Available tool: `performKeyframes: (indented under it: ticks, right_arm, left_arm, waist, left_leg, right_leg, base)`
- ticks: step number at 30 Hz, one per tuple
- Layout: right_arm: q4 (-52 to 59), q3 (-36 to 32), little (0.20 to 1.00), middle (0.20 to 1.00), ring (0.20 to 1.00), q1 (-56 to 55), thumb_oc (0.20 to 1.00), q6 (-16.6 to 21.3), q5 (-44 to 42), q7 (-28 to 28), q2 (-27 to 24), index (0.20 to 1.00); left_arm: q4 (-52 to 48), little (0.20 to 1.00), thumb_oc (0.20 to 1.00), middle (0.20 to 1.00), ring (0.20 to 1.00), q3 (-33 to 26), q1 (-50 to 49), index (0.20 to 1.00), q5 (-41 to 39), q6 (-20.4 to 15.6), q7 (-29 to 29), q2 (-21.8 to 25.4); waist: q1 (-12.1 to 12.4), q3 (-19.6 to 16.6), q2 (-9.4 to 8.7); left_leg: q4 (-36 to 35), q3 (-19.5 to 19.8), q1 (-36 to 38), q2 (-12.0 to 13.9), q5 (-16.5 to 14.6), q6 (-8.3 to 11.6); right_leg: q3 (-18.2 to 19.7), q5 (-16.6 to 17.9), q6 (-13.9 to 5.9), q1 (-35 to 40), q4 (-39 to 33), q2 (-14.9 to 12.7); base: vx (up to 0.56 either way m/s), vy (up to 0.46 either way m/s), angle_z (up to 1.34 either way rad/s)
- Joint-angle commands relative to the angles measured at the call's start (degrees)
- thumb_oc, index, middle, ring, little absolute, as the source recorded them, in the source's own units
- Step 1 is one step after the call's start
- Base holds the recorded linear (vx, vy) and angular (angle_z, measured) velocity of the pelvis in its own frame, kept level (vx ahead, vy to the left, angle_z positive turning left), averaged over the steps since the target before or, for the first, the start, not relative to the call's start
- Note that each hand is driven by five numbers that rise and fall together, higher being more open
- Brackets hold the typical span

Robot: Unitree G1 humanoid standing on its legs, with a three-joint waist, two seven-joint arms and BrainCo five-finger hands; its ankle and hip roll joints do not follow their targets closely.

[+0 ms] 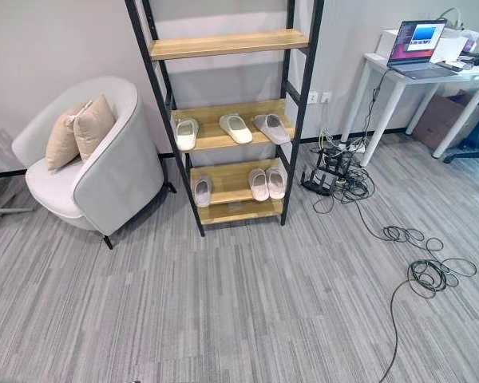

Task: Arrange the slippers neatly on the shoe rack.

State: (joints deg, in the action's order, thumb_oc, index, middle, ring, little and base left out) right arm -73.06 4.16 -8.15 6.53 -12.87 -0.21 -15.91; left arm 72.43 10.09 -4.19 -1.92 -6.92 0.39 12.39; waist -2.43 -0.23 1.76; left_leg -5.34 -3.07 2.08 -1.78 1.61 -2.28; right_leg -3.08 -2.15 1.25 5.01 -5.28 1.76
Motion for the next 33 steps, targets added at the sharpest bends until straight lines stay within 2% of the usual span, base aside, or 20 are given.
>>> performKeyframes:
  ticks: [1,8,11,12,13,14,15,16,17,18,19,20,21,22,23,24,28,30,32,33]
  right_arm:
    - [-1.22,0.76,1.0,1.0,1.0,1.64,1.0,-0.74,-1.16,0.3,0.54,1.0]
    - [0.34,5.65,1.0,1.0,1.0,3.54,1.0,-1.93,4.13,1.19,0.48,1.0]
    - [2.07,7.8,1.0,1.0,1.0,3.67,1.0,-1.83,5.37,0.48,2.83,1.0]
    - [2.25,9.07,1.0,1.0,1.0,3.67,1.0,-1.92,6.07,0.77,3.18,1.0]
    - [2.45,9.38,1.0,1.0,1.0,3.74,1.0,-1.82,6.52,0.6,3.07,1.0]
    - [2.45,9.38,1.0,1.0,1.0,3.75,1.0,-1.82,6.52,0.6,3.07,1.0]
    - [4.91,9.96,1.0,1.0,1.0,3.3,1.0,-1.36,5.71,1.18,2.77,1.0]
    - [5.06,9.71,1.0,1.0,1.0,3.26,1.0,-1.39,5.22,1.01,2.78,1.0]
    - [5.08,8.52,1.0,1.0,1.0,3.38,1.0,-0.93,3.21,0.49,2.36,1.0]
    - [4.59,8.18,1.0,1.0,1.0,3.59,1.0,-1.02,3.16,0.05,2.46,1.0]
    - [4.36,8.15,1.0,1.0,1.0,3.73,1.0,-0.94,3.29,-0.15,2.47,1.0]
    - [4.24,8.37,1.0,1.0,1.0,4.21,1.0,-0.9,3.34,-0.39,2.46,1.0]
    - [5.1,8.95,1.0,1.0,1.0,5.41,1.0,-0.59,2.92,-0.69,2.92,1.0]
    - [5.5,9.09,1.0,1.0,1.0,5.41,1.0,-0.45,3.24,-0.53,3.02,1.0]
    - [5.78,9.22,1.0,1.0,1.0,5.37,1.0,-0.29,3.79,-0.72,3.22,1.0]
    - [6.58,10.04,1.0,1.0,1.0,5.37,1.0,-0.27,4.9,-0.71,4.24,1.0]
    - [6.89,12.34,1.0,1.0,1.0,5.52,1.0,-1.35,8.08,-0.05,5.69,1.0]
    - [7.19,14.05,1.0,1.0,1.0,5.85,1.0,-2.12,10.88,0.54,6.5,1.0]
    - [8.1,14.58,1.0,1.0,1.0,6.24,1.0,-2.26,11.61,0.63,6.97,1.0]
    - [9.31,15.14,1.0,1.0,1.0,6.56,1.0,-2.58,12.58,0.67,7.09,1.0]
  left_arm:
    - [1.24,1.0,1.0,1.0,1.0,0.76,3.38,1.0,3.79,-0.68,1.02,0.69]
    - [-0.57,1.0,1.0,1.0,1.0,5.07,6.88,1.0,4.93,-0.06,-0.05,-0.34]
    - [-1.28,1.0,1.0,1.0,1.0,6.24,8.18,1.0,4.42,0.03,0.86,-1.06]
    - [-1.45,1.0,1.0,1.0,1.0,6.39,8.25,1.0,4.05,0.11,1.53,-1.34]
    - [-1.5,1.0,1.0,1.0,1.0,6.63,8.27,1.0,4.2,0.02,1.61,-1.47]
    - [-1.49,1.0,1.0,1.0,1.0,6.62,8.28,1.0,4.2,0.02,1.62,-1.48]
    - [-2.48,1.0,1.0,1.0,1.0,7.29,8.61,1.0,5.11,0.13,2.96,-1.55]
    - [-2.87,1.0,1.0,1.0,1.0,7.58,8.57,1.0,5.22,-0.04,3.34,-1.8]
    - [-3.98,1.0,1.0,1.0,1.0,8.12,8.25,1.0,4.2,-0.39,3.76,-2.18]
    - [-3.79,1.0,1.0,1.0,1.0,8.41,7.92,1.0,4.51,-0.5,3.67,-2.51]
    - [-3.48,1.0,1.0,1.0,1.0,8.48,7.66,1.0,4.68,-0.49,3.69,-2.6]
    - [-2.9,1.0,1.0,1.0,1.0,8.66,7.68,1.0,5.09,-0.49,3.94,-2.63]
    - [-1.0,1.0,1.0,1.0,1.0,8.73,8.14,1.0,5.85,-0.19,4.47,-2.8]
    - [0.1,1.0,1.0,1.0,1.0,8.4,7.84,1.0,6.1,-0.11,4.1,-3.16]
    - [0.97,1.0,1.0,1.0,1.0,7.99,7.31,1.0,6.37,0.05,4.33,-3.41]
    - [2.97,1.0,1.0,1.0,1.0,6.97,6.89,1.0,6.55,0.47,4.29,-3.41]
    - [3.01,1.0,1.0,1.0,1.0,5.42,6.98,1.0,5.32,0.76,4.04,-2.51]
    - [1.82,1.0,1.0,1.0,1.0,5.36,8.1,1.0,4.67,0.88,3.95,-1.87]
    - [0.92,1.0,1.0,1.0,1.0,5.48,8.81,1.0,4.06,0.93,4.0,-1.57]
    - [0.3,1.0,1.0,1.0,1.0,5.07,9.2,1.0,3.11,1.04,4.13,-1.48]
  waist:
    - [0.28,-0.05,-2.07]
    - [-0.36,1.25,-1.65]
    - [-1.26,2.54,-1.27]
    - [-1.54,3.93,-1.7]
    - [-1.52,4.72,-1.95]
    - [-1.55,4.69,-1.92]
    - [-1.43,7.28,-2.63]
    - [-1.31,7.74,-2.62]
    - [-0.71,8.32,-2.44]
    - [-0.46,8.04,-2.18]
    - [-0.29,7.86,-1.92]
    - [0.04,7.97,-1.63]
    - [0.55,8.1,-0.94]
    - [0.55,7.92,-0.56]
    - [0.47,7.48,-0.41]
    - [0.29,5.58,-0.57]
    - [0.73,4.12,-1.48]
    - [1.17,3.54,-2.16]
    - [1.18,3.69,-2.37]
    - [0.84,4.56,-2.23]
  left_leg:
    - [0.34,1.51,0.28,4.18,-1.51,4.02]
    - [0.34,1.48,1.04,5.21,-1.03,4.5]
    - [0.57,0.91,0.99,6.73,-0.24,5.6]
    - [6.8,0.24,-0.43,7.48,-2.1,5.9]
    - [10.92,-0.08,-1.98,7.62,-2.36,6.04]
    - [11.23,-0.02,-2.21,7.65,-2.51,6.05]
    - [24.56,-2.2,-8.02,8.88,0.61,6.59]
    - [27.01,-2.46,-9.7,8.84,0.95,6.21]
    - [25.31,-2.49,-14.18,6.33,-0.43,5.15]
    - [22.37,-2.67,-14.73,5.91,-1.0,4.87]
    - [19.17,-2.73,-14.4,5.82,-0.28,4.89]
    - [16.13,-2.74,-14.97,5.66,1.75,5.39]
    - [9.86,-2.67,-15.57,6.23,4.62,6.16]
    - [6.38,-3.31,-13.97,6.54,5.6,6.13]
    - [4.62,-3.37,-12.81,6.46,6.02,5.96]
    - [3.26,-3.0,-11.27,5.42,6.15,5.19]
    - [3.99,-3.59,-9.18,3.47,3.59,3.15]
    - [4.66,-3.52,-8.22,1.89,1.44,1.49]
    - [4.94,-3.11,-7.36,0.67,0.0,0.16]
    - [5.19,-2.66,-5.89,-0.33,-1.2,-1.19]
  right_leg:
    - [-0.63,0.49,-6.46,-1.64,0.28,-5.37]
    - [-0.02,-0.3,-5.73,-1.17,0.28,-4.21]
    - [0.02,-1.41,-4.72,-1.74,2.08,-3.32]
    - [0.75,-2.59,-3.73,-1.94,4.42,-2.95]
    - [0.86,-2.85,-3.44,-1.81,4.97,-3.01]
    - [0.83,-2.86,-3.43,-1.89,5.01,-2.98]
    - [0.72,-3.82,-2.26,-1.08,6.92,-3.04]
    - [0.58,-4.25,-2.07,-1.06,7.4,-3.02]
    - [0.76,-5.29,-2.37,-0.46,7.93,-3.61]
    - [0.73,-5.57,-2.59,0.02,7.51,-3.73]
    - [0.64,-5.68,-2.88,0.6,7.18,-3.8]
    - [0.52,-5.82,-3.03,1.35,6.88,-3.76]
    - [1.16,-6.16,-3.2,2.65,6.31,-3.39]
    - [1.54,-6.33,-3.52,3.15,6.13,-3.18]
    - [1.77,-6.41,-3.86,3.71,5.71,-3.3]
    - [2.45,-6.51,-4.91,4.06,6.27,-4.36]
    - [3.16,-6.19,-6.3,3.68,9.38,-6.17]
    - [3.37,-4.71,-7.97,2.31,13.19,-7.37]
    - [3.59,-1.53,-9.44,-0.54,19.25,-8.29]
    - [3.37,4.44,-10.69,-4.37,26.85,-9.54]
  base:
    - [0.0,-0.078,0.11]
    - [0.01,-0.113,0.0]
    - [0.02,-0.196,0.01]
    - [0.04,-0.251,-0.01]
    - [0.03,-0.204,-0.18]
    - [0.05,-0.209,-0.28]
    - [0.08,-0.177,-0.26]
    - [0.21,-0.157,-0.08]
    - [0.24,0.028,0.0]
    - [0.3,0.085,-0.07]
    - [0.24,0.1,-0.38]
    - [0.3,0.162,-0.5]
    - [0.29,0.183,-0.4]
    - [0.29,0.214,-0.49]
    - [0.43,0.325,-0.56]
    - [0.45,0.346,-0.73]
    - [0.28,0.275,-0.3]
    - [0.2,0.312,0.03]
    - [0.11,0.287,0.48]
    - [0.09,0.296,0.56]
